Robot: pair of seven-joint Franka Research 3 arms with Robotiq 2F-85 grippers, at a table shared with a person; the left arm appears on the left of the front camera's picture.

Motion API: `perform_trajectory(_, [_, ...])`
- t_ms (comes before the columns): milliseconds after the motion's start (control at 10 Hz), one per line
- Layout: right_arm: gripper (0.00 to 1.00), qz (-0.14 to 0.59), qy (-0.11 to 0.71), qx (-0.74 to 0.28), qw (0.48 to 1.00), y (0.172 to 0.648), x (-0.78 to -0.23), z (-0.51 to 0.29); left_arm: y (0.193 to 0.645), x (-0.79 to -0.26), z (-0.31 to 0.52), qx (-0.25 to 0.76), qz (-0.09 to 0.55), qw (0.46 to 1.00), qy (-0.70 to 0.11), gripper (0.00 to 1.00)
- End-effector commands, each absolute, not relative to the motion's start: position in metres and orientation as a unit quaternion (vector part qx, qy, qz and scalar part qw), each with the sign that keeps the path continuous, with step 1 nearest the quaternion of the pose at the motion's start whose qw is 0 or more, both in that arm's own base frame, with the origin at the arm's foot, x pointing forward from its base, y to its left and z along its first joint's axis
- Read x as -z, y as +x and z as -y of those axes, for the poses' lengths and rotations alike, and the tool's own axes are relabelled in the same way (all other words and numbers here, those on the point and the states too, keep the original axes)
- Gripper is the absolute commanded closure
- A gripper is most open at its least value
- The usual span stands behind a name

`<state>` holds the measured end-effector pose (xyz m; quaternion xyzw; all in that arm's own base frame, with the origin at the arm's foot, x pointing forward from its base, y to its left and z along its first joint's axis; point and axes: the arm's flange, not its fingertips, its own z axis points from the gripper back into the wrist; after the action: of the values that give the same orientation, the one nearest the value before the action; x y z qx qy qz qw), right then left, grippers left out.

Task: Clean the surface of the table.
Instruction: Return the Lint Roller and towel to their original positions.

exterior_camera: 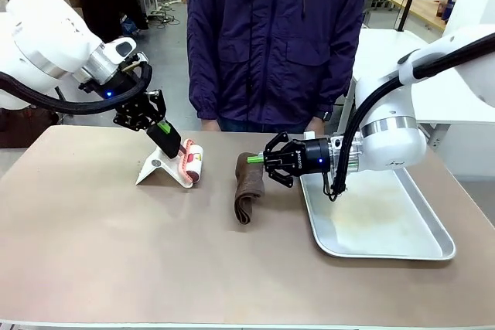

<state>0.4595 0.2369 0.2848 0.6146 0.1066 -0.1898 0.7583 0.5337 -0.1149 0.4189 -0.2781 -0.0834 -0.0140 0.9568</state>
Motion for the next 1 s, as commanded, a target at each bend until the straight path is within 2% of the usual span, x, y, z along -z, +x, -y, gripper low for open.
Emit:
perform_trajectory(0, [0.93, -0.121, 0.609, 0.193, 0.76, 0.465, -0.289, -0.24, 0.537, -0.416, 0.111, 0.01, 0.094, 0.95, -0.298, 0.78])
perform_trajectory(900, [0.93, -0.12, 0.606, 0.199, 0.761, 0.466, -0.288, -0.24, 0.549, -0.395, 0.085, 0.01, 0.063, 0.945, -0.321, 0.78])
